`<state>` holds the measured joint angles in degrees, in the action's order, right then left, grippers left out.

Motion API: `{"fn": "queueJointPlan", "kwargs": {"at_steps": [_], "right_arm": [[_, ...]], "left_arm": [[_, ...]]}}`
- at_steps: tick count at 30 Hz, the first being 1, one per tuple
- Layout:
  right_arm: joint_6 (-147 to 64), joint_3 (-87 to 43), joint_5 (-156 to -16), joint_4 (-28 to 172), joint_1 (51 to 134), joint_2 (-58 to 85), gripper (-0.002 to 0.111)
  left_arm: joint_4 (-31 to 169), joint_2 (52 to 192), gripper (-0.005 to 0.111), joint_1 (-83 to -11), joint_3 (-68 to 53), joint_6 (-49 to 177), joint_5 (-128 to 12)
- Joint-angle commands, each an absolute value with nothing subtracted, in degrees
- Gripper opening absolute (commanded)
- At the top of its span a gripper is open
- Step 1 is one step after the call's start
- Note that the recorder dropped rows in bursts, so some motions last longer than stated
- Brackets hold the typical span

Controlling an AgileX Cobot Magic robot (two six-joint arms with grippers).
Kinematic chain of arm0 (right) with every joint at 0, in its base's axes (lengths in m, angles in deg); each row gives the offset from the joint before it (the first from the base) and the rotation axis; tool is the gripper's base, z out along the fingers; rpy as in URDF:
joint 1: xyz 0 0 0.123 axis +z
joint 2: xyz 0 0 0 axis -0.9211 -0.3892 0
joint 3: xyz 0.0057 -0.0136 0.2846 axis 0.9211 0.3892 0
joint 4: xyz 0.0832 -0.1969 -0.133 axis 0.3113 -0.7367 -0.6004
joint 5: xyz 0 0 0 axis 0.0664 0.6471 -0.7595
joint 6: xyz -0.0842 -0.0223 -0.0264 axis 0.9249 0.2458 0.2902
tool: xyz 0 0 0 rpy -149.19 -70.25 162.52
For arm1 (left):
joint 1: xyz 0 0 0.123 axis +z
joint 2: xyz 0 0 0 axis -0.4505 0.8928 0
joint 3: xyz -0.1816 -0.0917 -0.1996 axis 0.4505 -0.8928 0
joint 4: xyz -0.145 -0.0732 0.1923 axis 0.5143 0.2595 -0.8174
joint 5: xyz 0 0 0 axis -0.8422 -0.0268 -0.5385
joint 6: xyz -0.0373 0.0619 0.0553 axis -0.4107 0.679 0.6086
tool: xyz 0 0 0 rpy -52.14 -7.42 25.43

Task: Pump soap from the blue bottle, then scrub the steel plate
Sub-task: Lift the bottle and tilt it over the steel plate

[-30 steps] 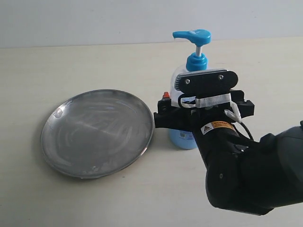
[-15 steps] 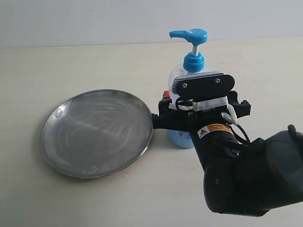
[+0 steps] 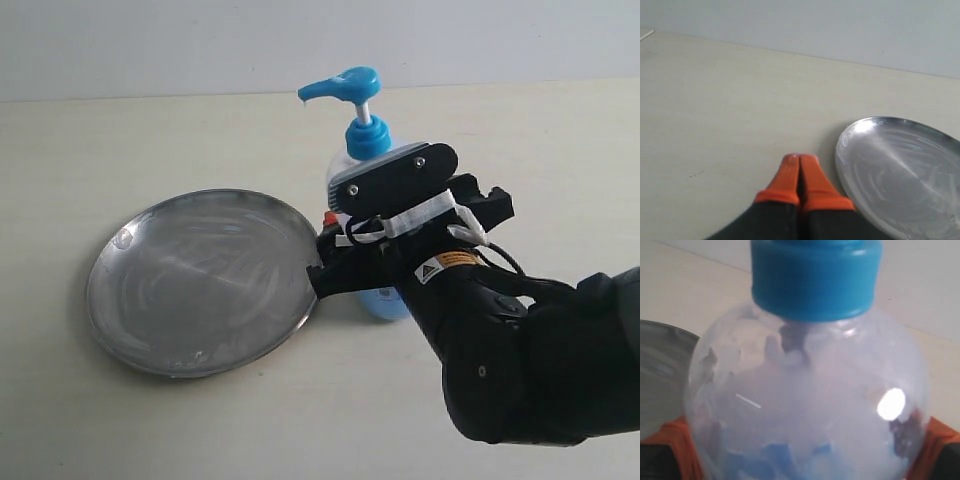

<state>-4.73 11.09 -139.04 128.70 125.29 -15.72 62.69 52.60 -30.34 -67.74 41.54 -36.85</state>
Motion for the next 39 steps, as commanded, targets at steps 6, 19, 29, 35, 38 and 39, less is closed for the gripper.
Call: {"fn": "queueJointPlan", "kwargs": {"at_steps": [6,19,29,35,38,39], "right_arm": [[6.2,8.0,-138.7,127.4,125.1,-14.6,0.000],[16.0,4.9,-141.6,137.8,130.1,-14.6,0.000],[16.4,4.0,-141.9,140.1,130.8,-15.2,0.000],[20.1,0.5,-142.3,141.6,130.8,-18.4,0.000],[22.4,-0.8,-142.2,143.8,130.8,-19.5,0.000],[22.4,-1.1,-142.2,144.2,130.8,-19.6,0.000]], "left_arm": [[62.6,52.2,0.000,-30.2,-67.9,41.6,-37.4],[62.6,52.2,0.000,-30.2,-67.9,41.6,-37.4],[62.6,52.2,0.000,-30.2,-67.9,41.6,-37.4],[62.6,52.2,0.000,-30.2,-67.9,41.6,-37.4],[62.6,52.2,0.000,-30.2,-67.9,41.6,-37.4],[62.6,52.2,0.000,-30.2,-67.9,41.6,-37.4]]}}
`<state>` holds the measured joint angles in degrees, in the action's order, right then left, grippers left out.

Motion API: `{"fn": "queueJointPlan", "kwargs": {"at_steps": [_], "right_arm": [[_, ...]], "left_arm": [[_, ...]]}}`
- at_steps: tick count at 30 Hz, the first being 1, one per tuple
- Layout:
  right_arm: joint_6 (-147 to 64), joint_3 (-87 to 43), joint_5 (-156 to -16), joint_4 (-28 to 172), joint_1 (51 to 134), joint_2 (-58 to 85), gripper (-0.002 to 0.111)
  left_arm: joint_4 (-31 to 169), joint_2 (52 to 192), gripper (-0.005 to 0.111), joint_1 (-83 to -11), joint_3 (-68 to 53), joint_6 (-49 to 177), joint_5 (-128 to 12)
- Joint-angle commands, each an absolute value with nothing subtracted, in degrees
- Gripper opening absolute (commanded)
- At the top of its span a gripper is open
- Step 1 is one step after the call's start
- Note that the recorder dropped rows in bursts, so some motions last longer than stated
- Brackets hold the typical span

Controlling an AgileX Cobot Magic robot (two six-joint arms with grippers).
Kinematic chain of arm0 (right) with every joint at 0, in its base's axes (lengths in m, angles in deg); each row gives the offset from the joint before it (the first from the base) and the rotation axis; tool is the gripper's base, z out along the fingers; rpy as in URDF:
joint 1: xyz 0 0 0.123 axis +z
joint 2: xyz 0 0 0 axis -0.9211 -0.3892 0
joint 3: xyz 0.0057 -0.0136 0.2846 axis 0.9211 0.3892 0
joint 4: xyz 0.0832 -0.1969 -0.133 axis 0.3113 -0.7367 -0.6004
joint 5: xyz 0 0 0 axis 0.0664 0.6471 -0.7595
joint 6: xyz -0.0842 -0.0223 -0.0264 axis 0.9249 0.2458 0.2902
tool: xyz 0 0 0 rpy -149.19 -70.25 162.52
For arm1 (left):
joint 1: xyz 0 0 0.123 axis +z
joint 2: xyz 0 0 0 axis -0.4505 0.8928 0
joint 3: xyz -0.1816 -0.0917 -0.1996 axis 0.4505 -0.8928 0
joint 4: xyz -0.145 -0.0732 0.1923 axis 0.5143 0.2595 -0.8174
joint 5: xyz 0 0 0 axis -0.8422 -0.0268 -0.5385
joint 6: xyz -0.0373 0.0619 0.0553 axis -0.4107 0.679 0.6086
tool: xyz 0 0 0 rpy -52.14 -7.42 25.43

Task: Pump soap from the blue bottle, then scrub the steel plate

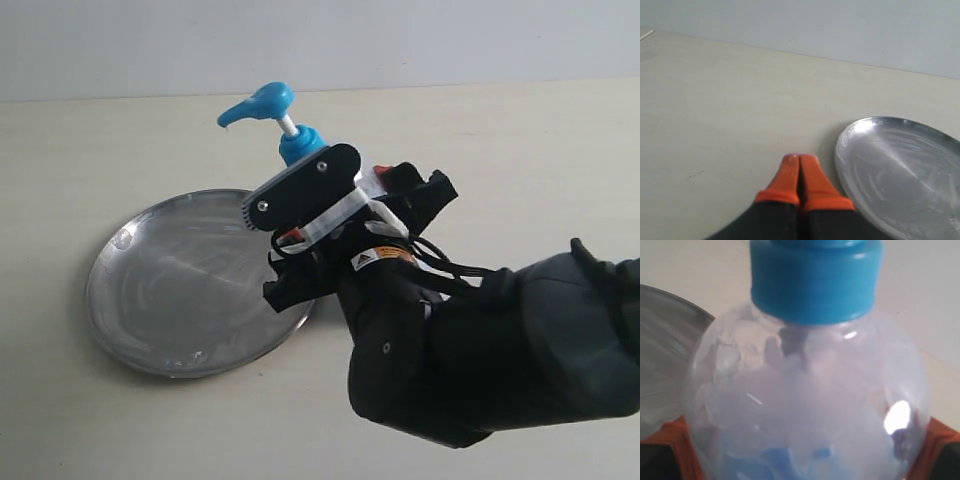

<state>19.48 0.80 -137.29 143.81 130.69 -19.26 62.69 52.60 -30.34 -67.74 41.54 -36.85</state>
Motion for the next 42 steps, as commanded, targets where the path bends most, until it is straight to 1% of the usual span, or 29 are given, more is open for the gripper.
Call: {"fn": "queueJointPlan", "kwargs": {"at_steps": [1,12,42], "right_arm": [[22.4,-1.1,-142.2,144.4,130.8,-19.6,0.000],[21.8,-1.1,-142.8,144.9,132.4,-19.6,0.000],[19.3,-1.1,-142.2,143.2,132.4,-19.7,0.000]], "left_arm": [[62.6,52.2,0.000,-30.2,-67.9,41.6,-37.4],[62.6,52.2,0.000,-30.2,-67.9,41.6,-37.4],[62.6,52.2,0.000,-30.2,-67.9,41.6,-37.4]]}}
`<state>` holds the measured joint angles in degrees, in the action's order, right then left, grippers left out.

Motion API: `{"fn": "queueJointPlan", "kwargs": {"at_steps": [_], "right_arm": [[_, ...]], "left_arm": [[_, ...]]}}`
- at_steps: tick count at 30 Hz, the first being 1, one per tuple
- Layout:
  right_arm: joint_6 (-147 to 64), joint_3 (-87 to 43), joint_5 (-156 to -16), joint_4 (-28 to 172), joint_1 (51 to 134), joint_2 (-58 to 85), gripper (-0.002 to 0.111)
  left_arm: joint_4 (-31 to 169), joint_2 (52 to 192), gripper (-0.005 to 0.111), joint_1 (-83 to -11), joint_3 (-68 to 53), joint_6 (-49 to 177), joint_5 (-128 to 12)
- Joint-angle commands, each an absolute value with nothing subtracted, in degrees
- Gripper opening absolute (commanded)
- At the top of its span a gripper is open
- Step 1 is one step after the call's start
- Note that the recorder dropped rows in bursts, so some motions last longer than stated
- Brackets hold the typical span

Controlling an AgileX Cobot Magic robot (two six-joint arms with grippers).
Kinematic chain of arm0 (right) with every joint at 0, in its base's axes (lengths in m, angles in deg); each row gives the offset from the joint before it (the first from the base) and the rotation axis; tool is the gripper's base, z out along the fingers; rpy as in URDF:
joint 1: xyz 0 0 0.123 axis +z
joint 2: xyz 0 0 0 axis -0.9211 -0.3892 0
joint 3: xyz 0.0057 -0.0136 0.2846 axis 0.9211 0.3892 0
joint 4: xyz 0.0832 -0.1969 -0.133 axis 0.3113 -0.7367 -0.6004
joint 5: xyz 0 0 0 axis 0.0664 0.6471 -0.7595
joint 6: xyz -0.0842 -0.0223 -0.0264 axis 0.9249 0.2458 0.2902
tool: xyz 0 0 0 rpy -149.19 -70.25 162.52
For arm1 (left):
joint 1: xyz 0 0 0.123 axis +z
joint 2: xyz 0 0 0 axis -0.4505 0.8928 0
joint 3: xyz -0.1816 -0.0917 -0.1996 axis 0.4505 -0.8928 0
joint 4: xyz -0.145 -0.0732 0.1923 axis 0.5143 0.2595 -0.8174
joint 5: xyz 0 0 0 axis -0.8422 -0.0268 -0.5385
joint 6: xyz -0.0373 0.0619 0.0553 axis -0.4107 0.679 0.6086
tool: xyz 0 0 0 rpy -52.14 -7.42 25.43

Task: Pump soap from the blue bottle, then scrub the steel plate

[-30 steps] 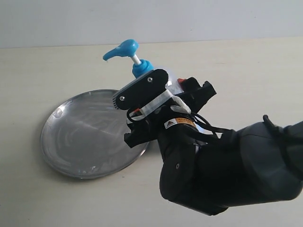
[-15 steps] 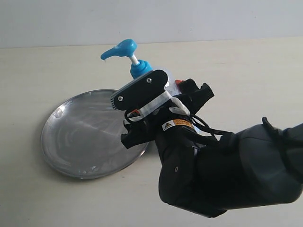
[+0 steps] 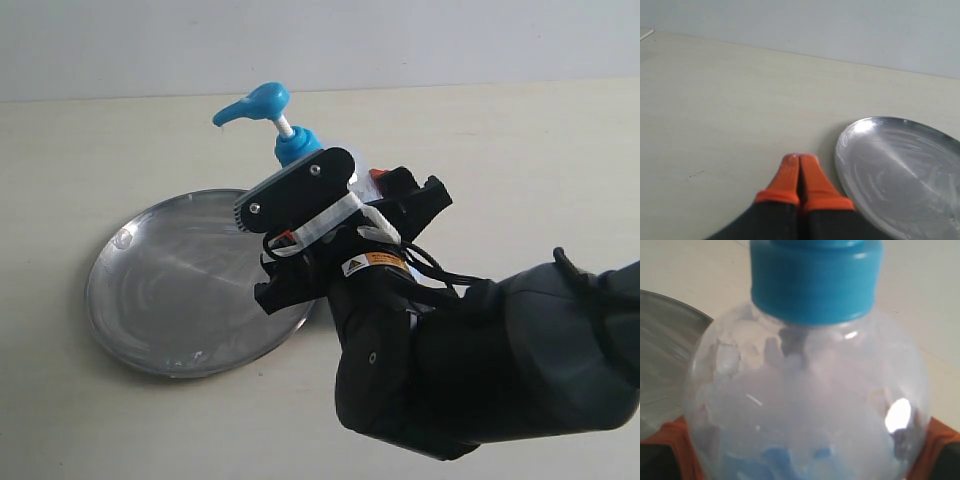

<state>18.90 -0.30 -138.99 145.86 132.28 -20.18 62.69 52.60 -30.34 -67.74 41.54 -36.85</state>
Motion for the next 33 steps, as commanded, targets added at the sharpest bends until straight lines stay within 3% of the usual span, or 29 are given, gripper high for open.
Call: {"fn": "queueJointPlan", "kwargs": {"at_steps": [1,26,33], "right_arm": [[19.3,-1.1,-142.2,143.2,132.4,-19.7,0.000],[19.4,-1.1,-142.3,143.2,132.4,-19.7,0.000],[19.4,-1.1,-142.3,143.2,132.4,-19.7,0.000]], "left_arm": [[62.6,52.2,0.000,-30.2,-67.9,41.6,-37.4],[62.6,52.3,0.000,-30.2,-67.7,41.6,-37.0],[62.4,55.3,0.000,-34.0,-64.4,41.6,-37.1]]}}
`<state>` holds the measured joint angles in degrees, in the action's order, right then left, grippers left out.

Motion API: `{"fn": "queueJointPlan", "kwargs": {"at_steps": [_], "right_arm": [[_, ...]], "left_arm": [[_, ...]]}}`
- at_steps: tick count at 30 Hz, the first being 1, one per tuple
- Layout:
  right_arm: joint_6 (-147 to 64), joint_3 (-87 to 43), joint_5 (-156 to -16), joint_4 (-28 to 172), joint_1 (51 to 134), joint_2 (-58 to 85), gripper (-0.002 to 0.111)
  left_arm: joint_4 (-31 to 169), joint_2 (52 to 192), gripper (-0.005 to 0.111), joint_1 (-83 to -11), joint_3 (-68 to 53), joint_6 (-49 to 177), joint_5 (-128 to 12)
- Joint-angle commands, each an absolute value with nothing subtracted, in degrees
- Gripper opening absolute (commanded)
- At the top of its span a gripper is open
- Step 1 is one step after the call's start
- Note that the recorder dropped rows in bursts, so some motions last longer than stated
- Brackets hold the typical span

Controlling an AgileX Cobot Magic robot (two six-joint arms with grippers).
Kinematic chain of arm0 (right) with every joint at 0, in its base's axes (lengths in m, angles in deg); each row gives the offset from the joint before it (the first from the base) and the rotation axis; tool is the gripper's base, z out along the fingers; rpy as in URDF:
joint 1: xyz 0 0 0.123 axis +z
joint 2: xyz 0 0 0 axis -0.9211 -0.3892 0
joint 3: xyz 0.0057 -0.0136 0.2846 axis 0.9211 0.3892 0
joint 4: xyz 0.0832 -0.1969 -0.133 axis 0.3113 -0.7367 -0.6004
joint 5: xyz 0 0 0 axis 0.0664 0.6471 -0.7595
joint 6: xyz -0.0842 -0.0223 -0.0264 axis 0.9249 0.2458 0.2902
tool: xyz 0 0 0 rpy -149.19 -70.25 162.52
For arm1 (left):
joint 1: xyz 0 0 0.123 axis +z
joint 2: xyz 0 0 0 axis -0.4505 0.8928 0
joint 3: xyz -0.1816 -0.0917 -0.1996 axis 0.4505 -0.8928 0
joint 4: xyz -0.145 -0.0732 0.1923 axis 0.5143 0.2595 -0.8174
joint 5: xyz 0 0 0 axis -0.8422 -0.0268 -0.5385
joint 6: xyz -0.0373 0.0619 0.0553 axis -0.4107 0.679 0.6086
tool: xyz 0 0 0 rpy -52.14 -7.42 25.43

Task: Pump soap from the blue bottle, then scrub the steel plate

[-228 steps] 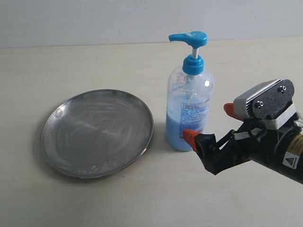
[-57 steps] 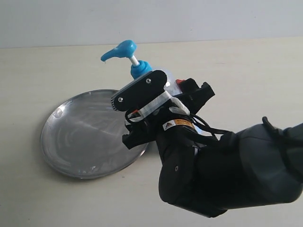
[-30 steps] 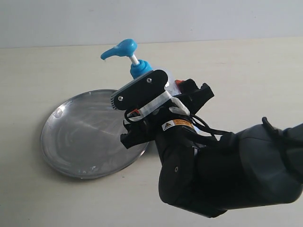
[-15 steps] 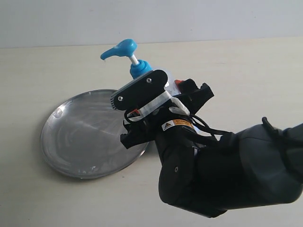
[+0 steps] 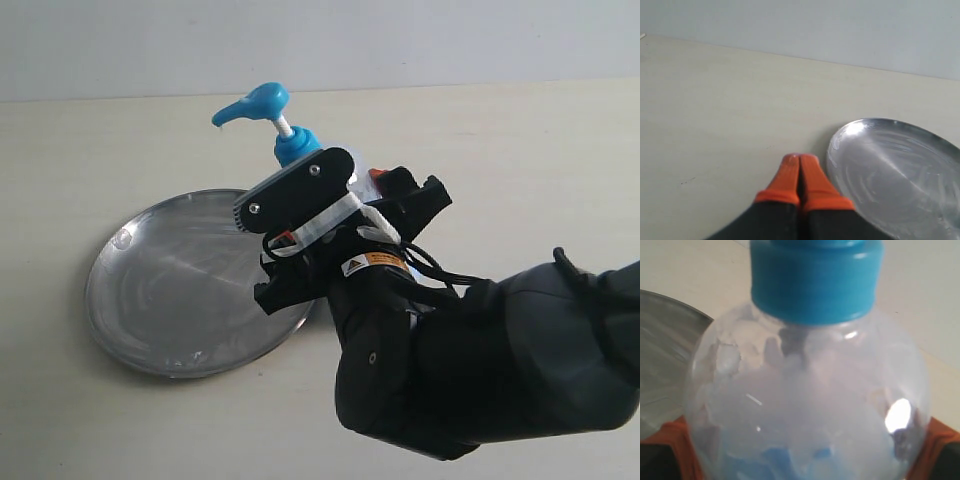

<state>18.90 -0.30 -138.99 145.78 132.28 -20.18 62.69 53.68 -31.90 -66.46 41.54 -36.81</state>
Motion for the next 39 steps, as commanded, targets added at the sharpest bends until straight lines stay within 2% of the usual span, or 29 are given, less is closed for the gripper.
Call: {"fn": "queueJointPlan", "kwargs": {"at_steps": [1,39], "right_arm": [[19.4,-1.1,-142.3,143.2,132.4,-19.7,0.000],[19.3,-1.1,-142.8,143.1,132.4,-19.7,0.000]], "left_arm": [[62.4,55.9,0.000,-34.4,-63.8,41.6,-37.1],[62.4,79.9,0.000,-47.1,-36.3,41.6,-37.0]]}}
